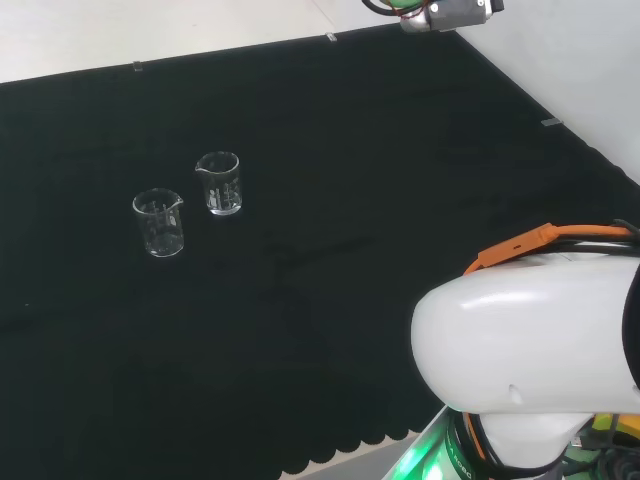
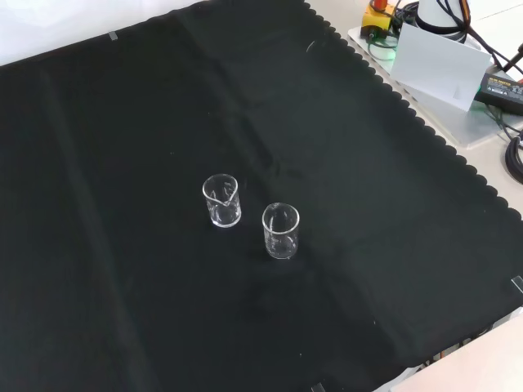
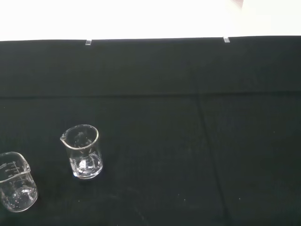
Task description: Pick up the beaker on the right.
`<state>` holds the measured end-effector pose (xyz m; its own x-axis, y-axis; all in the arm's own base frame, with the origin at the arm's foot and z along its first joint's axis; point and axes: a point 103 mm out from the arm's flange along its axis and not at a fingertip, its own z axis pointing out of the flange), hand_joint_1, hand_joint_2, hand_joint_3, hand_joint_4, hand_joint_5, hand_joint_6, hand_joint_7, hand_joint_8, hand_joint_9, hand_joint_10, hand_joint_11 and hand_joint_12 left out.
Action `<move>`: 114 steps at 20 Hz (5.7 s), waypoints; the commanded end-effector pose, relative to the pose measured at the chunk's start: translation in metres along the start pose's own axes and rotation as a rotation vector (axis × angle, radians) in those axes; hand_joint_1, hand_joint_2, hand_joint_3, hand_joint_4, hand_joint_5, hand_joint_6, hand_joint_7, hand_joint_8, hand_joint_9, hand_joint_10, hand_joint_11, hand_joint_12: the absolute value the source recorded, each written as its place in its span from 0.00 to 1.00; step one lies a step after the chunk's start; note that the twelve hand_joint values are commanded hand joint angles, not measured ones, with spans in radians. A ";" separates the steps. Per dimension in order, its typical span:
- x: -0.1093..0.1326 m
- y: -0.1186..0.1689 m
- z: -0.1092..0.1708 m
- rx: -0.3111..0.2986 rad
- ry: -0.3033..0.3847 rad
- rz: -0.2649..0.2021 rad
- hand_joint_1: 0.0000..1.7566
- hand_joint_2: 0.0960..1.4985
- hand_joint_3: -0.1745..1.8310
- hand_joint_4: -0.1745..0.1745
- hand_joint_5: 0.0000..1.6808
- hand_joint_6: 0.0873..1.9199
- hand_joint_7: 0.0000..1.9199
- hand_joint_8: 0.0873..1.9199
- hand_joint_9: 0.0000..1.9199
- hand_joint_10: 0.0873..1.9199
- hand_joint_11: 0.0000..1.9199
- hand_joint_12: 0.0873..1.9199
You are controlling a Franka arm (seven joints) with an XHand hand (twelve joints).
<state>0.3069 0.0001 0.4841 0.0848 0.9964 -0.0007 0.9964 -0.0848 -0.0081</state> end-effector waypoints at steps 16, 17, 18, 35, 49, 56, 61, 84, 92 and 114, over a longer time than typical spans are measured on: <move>-0.023 0.018 0.031 0.050 0.019 0.004 0.13 0.83 0.18 0.41 0.12 0.00 0.05 0.20 0.06 0.29 0.00 0.41; -0.027 0.021 0.036 0.053 0.019 0.005 0.14 0.82 0.18 0.41 0.11 0.00 0.05 0.21 0.06 0.29 0.00 0.41; -0.032 0.022 0.041 0.057 0.023 0.005 0.16 0.81 0.17 0.41 0.11 0.00 0.05 0.21 0.06 0.29 0.00 0.41; -0.055 0.119 0.173 0.110 0.164 -0.018 0.23 0.76 0.17 0.38 0.12 0.00 0.06 0.23 0.07 0.31 0.00 0.43; -0.028 0.198 0.254 0.154 0.264 -0.140 0.29 0.72 0.17 0.37 0.13 0.00 0.06 0.23 0.07 0.31 0.00 0.44; 0.001 0.219 0.287 0.201 0.273 -0.232 0.41 0.56 0.22 0.37 0.13 0.00 0.06 0.24 0.08 0.30 0.00 0.44; 0.011 0.228 0.311 0.239 0.293 -0.270 0.42 0.40 0.40 0.36 0.13 0.00 0.06 0.25 0.08 0.30 0.00 0.44; 0.033 0.239 0.385 0.300 0.575 -0.415 0.43 0.32 0.43 0.28 0.12 0.00 0.08 0.30 0.12 0.32 0.00 0.48; 0.045 0.249 0.408 0.287 0.672 -0.489 0.44 0.31 0.43 0.26 0.13 0.00 0.09 0.31 0.16 0.32 0.00 0.55; 0.092 0.249 0.428 0.276 0.777 -0.600 0.47 0.29 0.42 0.24 0.17 0.00 0.11 0.32 0.17 0.32 0.00 0.58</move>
<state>0.5602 0.0641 0.0569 -0.3395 0.5886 0.7337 0.8506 0.5250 -0.0275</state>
